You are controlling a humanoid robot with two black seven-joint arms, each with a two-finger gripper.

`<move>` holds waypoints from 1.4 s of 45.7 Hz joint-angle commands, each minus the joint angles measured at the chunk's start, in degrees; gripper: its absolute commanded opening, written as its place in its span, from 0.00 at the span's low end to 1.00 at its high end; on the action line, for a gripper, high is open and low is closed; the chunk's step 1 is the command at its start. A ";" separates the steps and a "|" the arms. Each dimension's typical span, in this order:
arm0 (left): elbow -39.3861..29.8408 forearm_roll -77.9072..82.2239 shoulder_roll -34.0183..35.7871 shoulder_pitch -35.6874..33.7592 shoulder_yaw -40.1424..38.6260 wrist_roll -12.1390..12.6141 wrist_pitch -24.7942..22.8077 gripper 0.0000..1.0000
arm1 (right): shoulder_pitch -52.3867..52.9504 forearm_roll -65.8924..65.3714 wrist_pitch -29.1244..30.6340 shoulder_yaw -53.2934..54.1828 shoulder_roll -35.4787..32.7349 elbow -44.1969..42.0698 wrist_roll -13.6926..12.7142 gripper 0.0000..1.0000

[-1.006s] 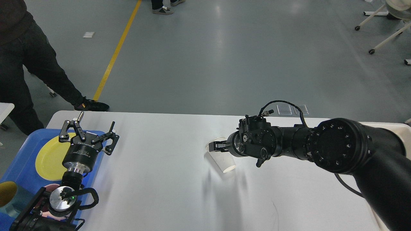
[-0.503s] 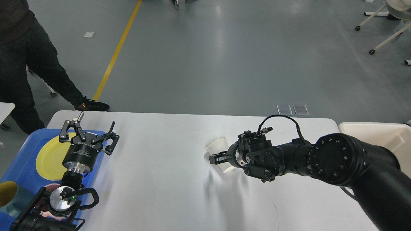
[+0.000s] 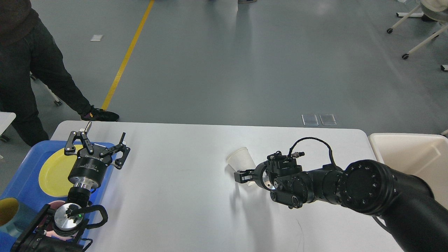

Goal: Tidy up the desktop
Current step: 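Lower the right gripper onto the white paper cup and grasp it, then carry the paper cup to the white bin and drop it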

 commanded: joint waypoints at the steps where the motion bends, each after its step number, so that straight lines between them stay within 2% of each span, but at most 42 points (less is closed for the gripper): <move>1: 0.00 0.00 0.08 0.00 0.00 0.02 0.00 0.97 | -0.07 0.27 -0.11 0.24 0.03 0.69 0.01 0.68; 5: 0.00 0.00 0.08 0.00 0.00 -0.07 0.00 0.97 | -0.95 0.36 -0.11 0.24 0.03 0.87 -0.08 0.32; 10: 0.00 0.00 0.08 0.00 0.00 -0.06 0.00 0.97 | -1.57 0.97 -0.11 0.77 0.03 0.96 -0.17 0.10; 13: 0.00 0.00 0.08 0.00 0.00 0.02 0.00 0.97 | -1.39 1.50 -0.11 1.82 -0.06 0.87 -0.43 0.00; 23: 0.00 0.00 0.08 0.00 0.00 0.02 0.00 0.97 | 1.94 5.45 0.33 4.29 -2.07 3.41 -0.43 0.00; 33: 0.00 0.00 -0.01 0.00 0.00 0.02 0.00 0.97 | 14.59 12.83 1.82 3.41 -12.10 20.63 -0.61 0.00; 36: 0.00 0.00 0.08 0.00 0.00 0.02 0.00 0.97 | 18.98 14.33 5.24 1.66 -13.24 23.63 -0.78 0.00; 43: 0.00 0.00 -0.01 0.00 0.00 0.02 0.00 0.97 | 31.37 20.22 19.39 -6.77 -15.70 30.57 -0.52 0.00; 53: 0.00 0.00 -0.01 0.00 0.00 0.02 0.00 0.97 | 50.09 25.40 30.82 -16.45 -21.32 41.81 -0.69 0.00; 61: 0.00 0.00 0.08 0.00 0.00 0.02 0.00 0.97 | 65.39 26.55 33.38 -19.44 -28.44 55.78 -0.87 0.00; 64: 0.00 0.00 0.08 0.00 0.00 0.02 0.00 0.97 | 68.91 27.42 33.20 -20.93 -28.89 59.22 -1.05 0.00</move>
